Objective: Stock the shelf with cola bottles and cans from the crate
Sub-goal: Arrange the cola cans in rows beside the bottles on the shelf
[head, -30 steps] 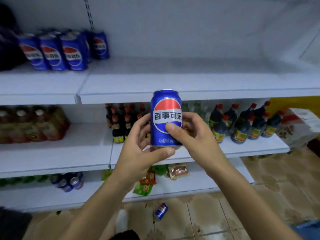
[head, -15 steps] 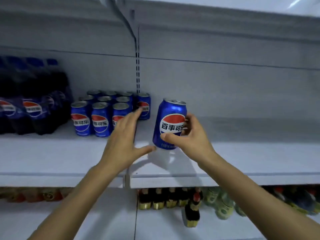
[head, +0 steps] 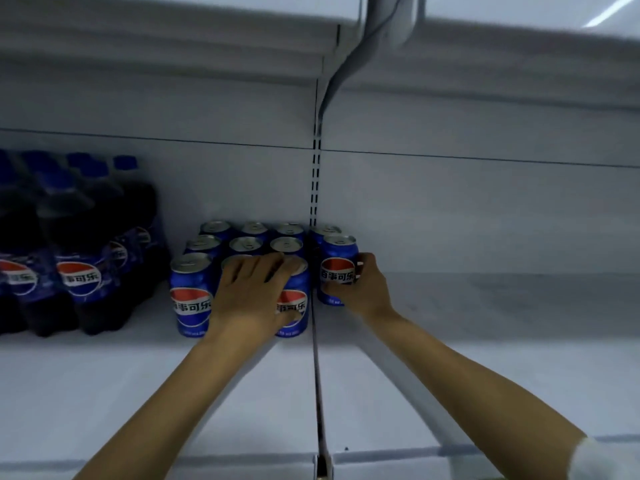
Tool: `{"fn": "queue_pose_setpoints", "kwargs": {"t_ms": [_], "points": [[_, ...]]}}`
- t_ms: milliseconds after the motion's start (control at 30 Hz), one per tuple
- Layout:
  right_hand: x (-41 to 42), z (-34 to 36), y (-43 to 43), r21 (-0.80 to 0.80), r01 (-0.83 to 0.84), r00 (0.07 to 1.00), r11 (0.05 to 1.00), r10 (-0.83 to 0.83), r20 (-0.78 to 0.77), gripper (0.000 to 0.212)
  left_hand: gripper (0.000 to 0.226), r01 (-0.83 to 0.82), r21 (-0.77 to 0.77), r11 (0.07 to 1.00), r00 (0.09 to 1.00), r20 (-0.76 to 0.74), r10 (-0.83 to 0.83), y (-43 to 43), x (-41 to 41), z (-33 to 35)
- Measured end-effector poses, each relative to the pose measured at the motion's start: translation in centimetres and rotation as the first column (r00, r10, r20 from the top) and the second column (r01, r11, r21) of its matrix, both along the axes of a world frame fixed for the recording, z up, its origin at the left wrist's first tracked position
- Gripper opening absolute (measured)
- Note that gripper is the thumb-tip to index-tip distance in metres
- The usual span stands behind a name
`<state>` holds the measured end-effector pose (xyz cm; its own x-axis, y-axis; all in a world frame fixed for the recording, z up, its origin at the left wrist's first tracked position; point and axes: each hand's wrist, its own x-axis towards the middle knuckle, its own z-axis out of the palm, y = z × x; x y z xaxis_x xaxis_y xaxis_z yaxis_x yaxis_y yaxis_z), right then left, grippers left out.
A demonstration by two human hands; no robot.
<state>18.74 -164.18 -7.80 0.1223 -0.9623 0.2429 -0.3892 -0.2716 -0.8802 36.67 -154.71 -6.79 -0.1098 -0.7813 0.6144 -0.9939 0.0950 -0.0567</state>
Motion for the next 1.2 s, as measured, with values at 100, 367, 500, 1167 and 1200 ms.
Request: {"fn": "queue_pose_setpoints", "kwargs": {"t_ms": [100,367,500,1167,1200], "points": [[0.7,-0.8,-0.5,-0.004,0.001,1.000,1.000,-0.001,-0.020,0.064,0.087,-0.012,-0.024,1.000,1.000,0.001,0.012,-0.2,-0.1,0.0],[1.8,-1.7,-0.7,-0.031,-0.002,0.999,1.000,0.000,-0.049,0.064,0.088,0.014,-0.051,0.999,1.000,-0.010,-0.015,-0.2,-0.1,-0.2],[2.0,-1.7,-0.9,-0.038,-0.014,0.998,0.999,0.011,-0.068,0.068,0.089,0.020,-0.066,0.998,0.999,-0.046,-0.023,-0.3,-0.1,-0.2],[-12.4,2.4,13.2,0.070,-0.247,0.930,0.967,0.216,0.299,0.072,0.082,0.262,-0.131,0.956,0.800,-0.525,-0.291,7.6,-14.0,0.7],[-15.3,1.9,15.1,0.102,-0.261,0.913,0.960,0.211,0.349,0.073,0.081,0.292,-0.129,0.948,0.749,-0.585,-0.310,8.7,-16.7,0.1]]}}
